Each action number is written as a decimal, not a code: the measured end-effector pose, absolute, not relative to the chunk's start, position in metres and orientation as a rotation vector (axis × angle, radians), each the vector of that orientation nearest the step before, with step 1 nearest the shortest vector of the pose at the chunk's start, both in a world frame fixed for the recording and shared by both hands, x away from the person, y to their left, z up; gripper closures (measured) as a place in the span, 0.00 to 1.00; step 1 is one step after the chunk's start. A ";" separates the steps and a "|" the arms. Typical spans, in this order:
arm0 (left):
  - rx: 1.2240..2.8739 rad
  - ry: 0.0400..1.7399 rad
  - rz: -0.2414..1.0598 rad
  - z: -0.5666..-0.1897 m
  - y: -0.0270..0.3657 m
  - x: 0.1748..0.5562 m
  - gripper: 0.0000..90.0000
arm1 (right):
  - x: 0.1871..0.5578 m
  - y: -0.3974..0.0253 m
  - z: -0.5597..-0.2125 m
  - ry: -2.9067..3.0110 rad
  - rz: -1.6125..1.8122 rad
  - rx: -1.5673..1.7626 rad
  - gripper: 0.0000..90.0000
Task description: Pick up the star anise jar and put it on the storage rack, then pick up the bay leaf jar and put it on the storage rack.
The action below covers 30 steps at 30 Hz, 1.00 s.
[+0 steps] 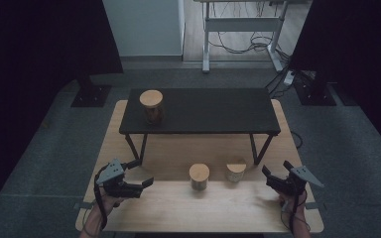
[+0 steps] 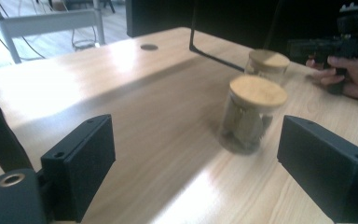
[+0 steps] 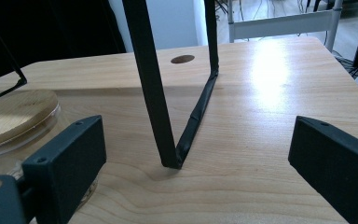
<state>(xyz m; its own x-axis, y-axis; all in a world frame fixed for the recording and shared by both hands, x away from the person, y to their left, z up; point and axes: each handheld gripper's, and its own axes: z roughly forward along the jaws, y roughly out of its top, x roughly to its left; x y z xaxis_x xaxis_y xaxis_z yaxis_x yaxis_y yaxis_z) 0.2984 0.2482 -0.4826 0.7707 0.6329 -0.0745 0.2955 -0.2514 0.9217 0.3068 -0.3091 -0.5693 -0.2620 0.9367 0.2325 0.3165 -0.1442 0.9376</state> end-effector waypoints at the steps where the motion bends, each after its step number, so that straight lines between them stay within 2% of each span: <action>1: 1.852 0.716 0.373 -0.486 0.248 0.298 0.12 | 0.307 -0.309 -0.569 1.564 1.429 1.426 0.04; 11: 1.840 0.774 0.329 -0.520 0.253 0.297 0.12 | 0.306 -0.309 -0.569 1.558 1.432 1.429 0.04; 30: 1.847 0.813 0.307 -0.534 0.253 0.299 0.11 | 0.306 -0.314 -0.570 1.523 1.458 1.470 0.03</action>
